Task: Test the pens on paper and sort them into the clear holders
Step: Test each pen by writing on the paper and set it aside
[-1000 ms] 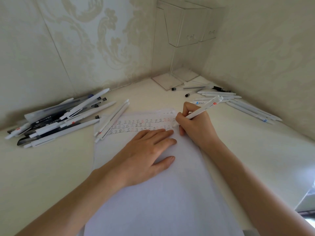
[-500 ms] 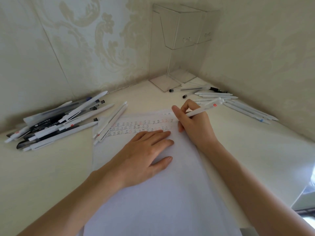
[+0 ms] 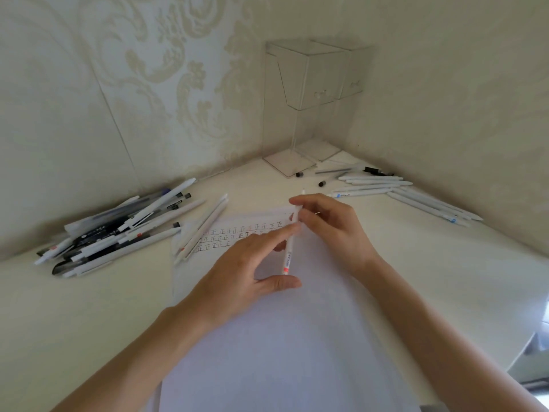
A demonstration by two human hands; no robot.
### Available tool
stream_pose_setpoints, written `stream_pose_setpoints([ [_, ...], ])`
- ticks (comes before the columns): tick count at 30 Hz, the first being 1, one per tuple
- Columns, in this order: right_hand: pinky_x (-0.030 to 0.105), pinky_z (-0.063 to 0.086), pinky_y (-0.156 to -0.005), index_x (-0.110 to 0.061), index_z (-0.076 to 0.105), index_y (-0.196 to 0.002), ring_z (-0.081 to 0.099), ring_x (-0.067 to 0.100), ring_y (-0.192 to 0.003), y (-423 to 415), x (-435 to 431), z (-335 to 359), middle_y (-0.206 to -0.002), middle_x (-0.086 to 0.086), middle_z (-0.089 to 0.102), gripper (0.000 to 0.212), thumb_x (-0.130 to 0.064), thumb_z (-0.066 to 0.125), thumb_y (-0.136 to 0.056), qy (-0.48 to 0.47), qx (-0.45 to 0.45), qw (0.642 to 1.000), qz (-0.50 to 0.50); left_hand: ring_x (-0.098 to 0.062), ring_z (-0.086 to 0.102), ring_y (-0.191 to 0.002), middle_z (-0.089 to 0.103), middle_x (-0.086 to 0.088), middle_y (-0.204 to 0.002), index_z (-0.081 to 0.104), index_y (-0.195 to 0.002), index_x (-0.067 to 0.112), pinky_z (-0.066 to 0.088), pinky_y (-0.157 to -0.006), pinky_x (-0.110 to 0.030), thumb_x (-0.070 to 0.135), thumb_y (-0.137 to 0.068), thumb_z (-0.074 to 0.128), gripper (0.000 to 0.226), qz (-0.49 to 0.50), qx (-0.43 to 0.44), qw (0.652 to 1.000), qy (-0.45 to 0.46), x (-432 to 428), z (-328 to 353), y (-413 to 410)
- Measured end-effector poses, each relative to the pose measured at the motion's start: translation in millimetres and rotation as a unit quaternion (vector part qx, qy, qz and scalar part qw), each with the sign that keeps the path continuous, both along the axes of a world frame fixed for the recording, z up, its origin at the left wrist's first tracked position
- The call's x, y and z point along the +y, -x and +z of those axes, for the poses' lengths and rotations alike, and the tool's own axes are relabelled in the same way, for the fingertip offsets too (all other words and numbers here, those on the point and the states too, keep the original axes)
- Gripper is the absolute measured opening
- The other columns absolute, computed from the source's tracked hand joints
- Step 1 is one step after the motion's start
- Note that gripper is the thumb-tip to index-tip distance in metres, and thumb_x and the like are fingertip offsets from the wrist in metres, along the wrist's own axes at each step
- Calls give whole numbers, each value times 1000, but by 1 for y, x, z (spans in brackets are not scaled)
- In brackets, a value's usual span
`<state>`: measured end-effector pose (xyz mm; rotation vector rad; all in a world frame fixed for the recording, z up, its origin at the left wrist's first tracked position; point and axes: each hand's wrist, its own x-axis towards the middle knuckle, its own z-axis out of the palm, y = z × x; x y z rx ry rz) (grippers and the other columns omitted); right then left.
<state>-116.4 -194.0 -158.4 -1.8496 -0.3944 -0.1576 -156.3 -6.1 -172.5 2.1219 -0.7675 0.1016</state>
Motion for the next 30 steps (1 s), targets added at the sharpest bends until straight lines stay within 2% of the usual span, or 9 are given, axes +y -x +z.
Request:
stream_pose_setpoints([
  [4, 20, 41, -70, -29, 67, -98, 52, 3, -69, 1, 6, -1, -70, -17, 56, 20, -15, 60, -85, -13, 4, 1000, 22, 0, 51, -105, 58, 16, -108, 56, -118, 36, 37, -91, -14, 60, -69, 63, 56, -15, -19, 1000, 8, 2, -3, -4],
  [7, 22, 41, -70, -27, 68, -97, 52, 5, -69, 1, 6, -4, -68, -17, 56, 24, -6, 61, -88, -27, 12, 999, 17, -2, 49, -109, 54, 19, -112, 56, -118, 36, 33, -93, -10, 59, -63, 69, 61, -27, -7, 1000, 8, 2, -3, -4],
  [10, 22, 40, -69, -26, 68, -95, 51, 4, -67, 0, 8, -5, -66, -18, 56, 24, -4, 61, -88, -25, 17, 999, 21, -2, 50, -101, 56, 15, -105, 54, -117, 35, 38, -88, -15, 60, -66, 65, 59, -18, -44, 999, 0, 3, -7, -4],
  [15, 31, 45, -78, -39, 61, -106, 57, 12, -77, 1, 10, -6, -77, -16, 66, 24, -24, 57, -88, 2, 10, 1000, 21, 1, 47, -106, 53, 12, -110, 56, -121, 26, 32, -91, -8, 52, -76, 61, 53, -4, -47, 999, -7, 3, -6, -5],
  [17, 25, 45, -81, -43, 50, -123, 59, 11, -82, 0, 10, -6, -94, -13, 69, 34, -25, 55, -93, 33, 12, 999, 28, 1, 50, -101, 53, 6, -109, 57, -120, 18, 34, -88, -7, 35, -84, 57, 39, 65, -79, 995, 1, 8, -3, -10],
  [19, 14, 42, -77, -40, 40, -135, 54, -1, -80, -1, 11, -9, -108, -11, 64, 44, -24, 53, -96, 85, 22, 996, 29, -3, 52, -87, 54, -1, -104, 63, -110, 11, 38, -79, -8, 9, -87, 55, 24, 194, -116, 974, 28, 23, 3, -18],
  [21, 14, 39, -79, -36, 38, -138, 51, -3, -82, -2, 11, -13, -112, -14, 59, 46, -26, 53, -95, 131, 21, 991, 29, -8, 53, -77, 55, -6, -101, 66, -101, 6, 38, -70, -12, -7, -87, 51, 24, 296, -140, 944, 44, 46, 14, -26],
  [25, 12, 36, -82, -32, 43, -134, 49, -1, -90, -5, 12, -18, -109, -18, 56, 41, -27, 52, -95, 180, 0, 983, 24, -18, 54, -75, 56, -10, -98, 66, -94, 3, 35, -68, -19, -10, -85, 47, 25, 396, -179, 900, -17, 99, 25, -24],
  [30, 0, 29, -82, -18, 58, -123, 47, 6, -98, -8, 13, -21, -109, -9, 58, 28, -17, 52, -95, 249, -59, 966, 21, -34, 58, -87, 62, -9, -94, 68, -88, 11, 47, -75, -43, -4, -78, 56, 22, 446, -109, 878, -138, 135, -1, -15],
])
